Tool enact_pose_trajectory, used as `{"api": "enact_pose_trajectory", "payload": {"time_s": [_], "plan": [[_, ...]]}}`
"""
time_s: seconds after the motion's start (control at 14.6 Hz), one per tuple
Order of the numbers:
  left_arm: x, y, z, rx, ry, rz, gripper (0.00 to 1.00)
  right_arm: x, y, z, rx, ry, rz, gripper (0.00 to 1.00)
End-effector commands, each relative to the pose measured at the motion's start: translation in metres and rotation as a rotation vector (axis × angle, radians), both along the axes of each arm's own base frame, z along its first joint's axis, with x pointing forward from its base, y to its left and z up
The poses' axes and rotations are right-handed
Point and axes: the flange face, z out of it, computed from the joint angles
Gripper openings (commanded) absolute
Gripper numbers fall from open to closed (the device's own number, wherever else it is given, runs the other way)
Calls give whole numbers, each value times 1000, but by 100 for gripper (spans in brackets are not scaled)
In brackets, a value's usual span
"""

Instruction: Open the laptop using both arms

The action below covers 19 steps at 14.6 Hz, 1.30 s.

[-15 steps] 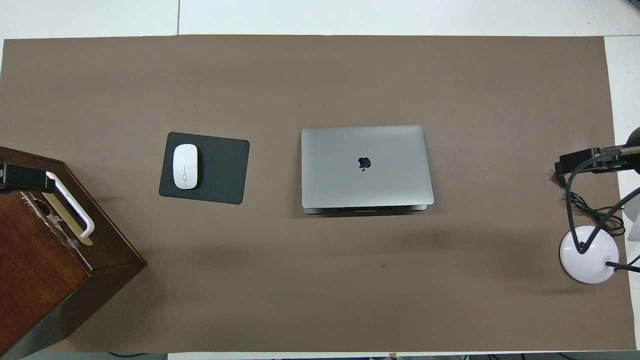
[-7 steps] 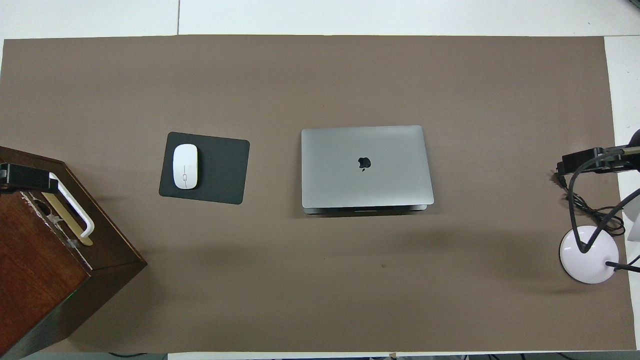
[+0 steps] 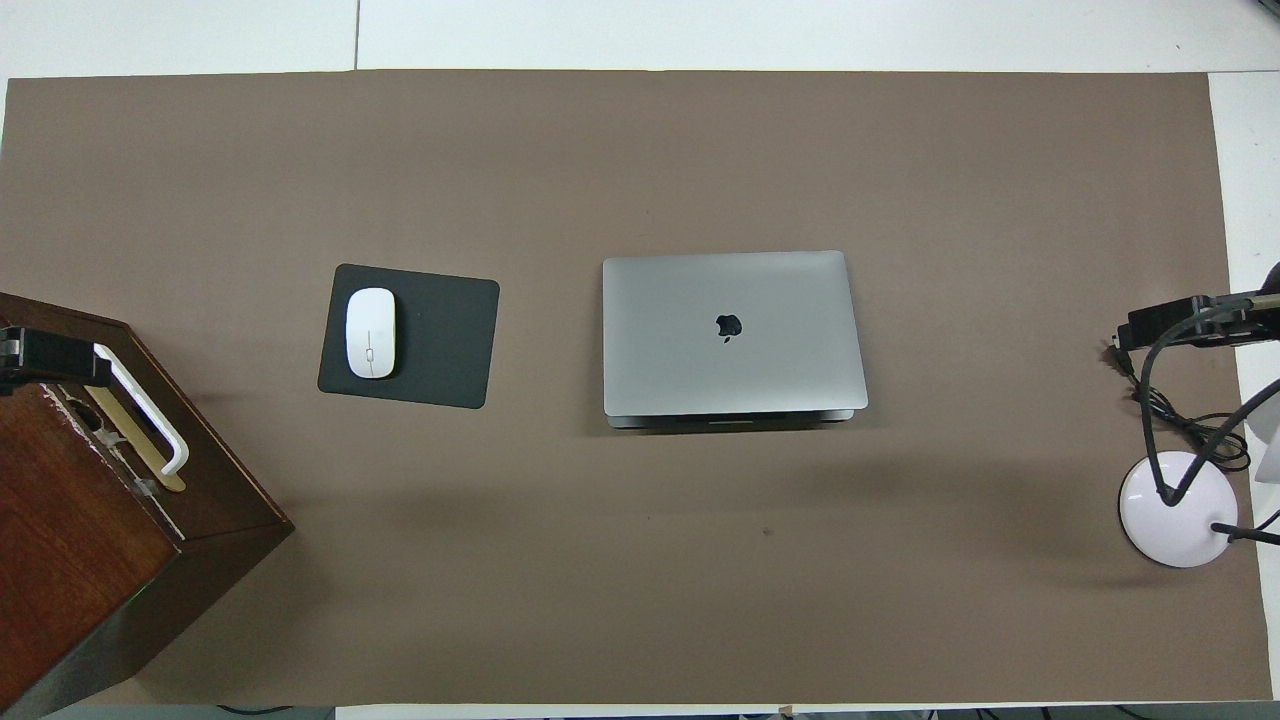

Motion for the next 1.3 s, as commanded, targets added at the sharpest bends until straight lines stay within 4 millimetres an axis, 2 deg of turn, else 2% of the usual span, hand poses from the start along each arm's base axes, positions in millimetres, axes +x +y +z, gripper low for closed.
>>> {"api": "enact_pose_trajectory", "payload": {"time_s": [0.0, 0.07, 0.14, 0.21, 0.48, 0.55, 0.69, 0.82, 0.89, 0.96, 1.03, 1.23], "plan": [[-2, 3, 4, 20, -18, 17, 38, -5, -18, -18, -16, -40, 46, 100], [-1, 4, 5, 20, -27, 20, 16, -4, -24, -21, -18, -48, 61, 100], [-1, 5, 5, 20, -32, 22, 0, -4, -25, -22, -18, -48, 67, 100], [0, 6, 6, 20, -38, 25, 0, -5, -25, -25, -17, -43, 67, 98], [6, 9, 7, 19, -74, 81, 0, -9, -23, -32, -14, -53, 57, 66], [8, 9, 8, 19, -92, 101, 0, -10, -23, -32, -15, -57, 55, 63], [9, 9, 9, 19, -100, 97, 0, -11, -22, -36, -6, -57, 49, 63], [12, 9, 11, 14, -126, 98, 0, -16, -19, -46, 18, -82, 23, 65], [15, 11, 11, 9, -146, 101, 0, -19, -18, -50, 24, -98, 7, 69], [17, 10, 10, 2, -169, 101, 0, -21, -16, -53, 26, -99, -4, 94], [20, 12, 10, 0, -190, 107, 0, -21, -13, -53, 30, -100, -21, 100], [26, 10, 12, -15, -245, 111, 0, -22, -10, -58, 31, -93, -40, 100]]}}
